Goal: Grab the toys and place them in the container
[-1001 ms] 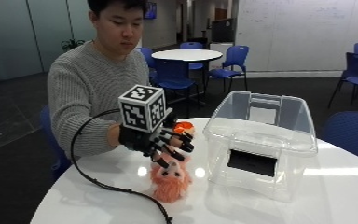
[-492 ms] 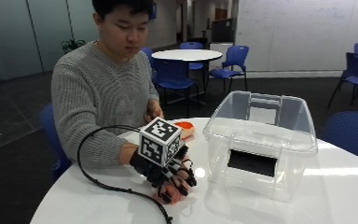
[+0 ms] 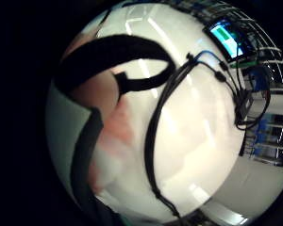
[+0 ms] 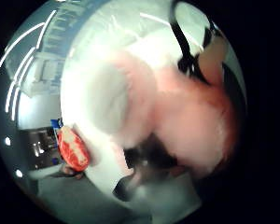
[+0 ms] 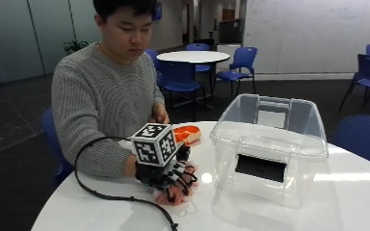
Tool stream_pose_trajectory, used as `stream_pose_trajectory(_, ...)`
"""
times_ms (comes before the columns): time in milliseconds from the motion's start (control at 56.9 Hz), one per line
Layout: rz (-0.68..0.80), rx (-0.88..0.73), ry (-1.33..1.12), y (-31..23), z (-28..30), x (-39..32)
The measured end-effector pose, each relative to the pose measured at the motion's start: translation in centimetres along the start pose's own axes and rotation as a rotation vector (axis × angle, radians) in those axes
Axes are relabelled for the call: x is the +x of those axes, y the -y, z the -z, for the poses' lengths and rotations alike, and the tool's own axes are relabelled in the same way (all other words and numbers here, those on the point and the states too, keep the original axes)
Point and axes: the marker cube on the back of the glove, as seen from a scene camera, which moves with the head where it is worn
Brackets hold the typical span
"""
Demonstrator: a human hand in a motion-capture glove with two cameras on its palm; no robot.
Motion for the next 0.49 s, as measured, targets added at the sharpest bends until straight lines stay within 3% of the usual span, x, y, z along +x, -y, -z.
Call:
stream_pose_trajectory(158, 0.034, 0.192, 0.017, 0.7, 0.2, 0.3)
stream_pose_trajectory(492, -0.001, 0.232, 0.098, 1.6, 2.9, 0.4)
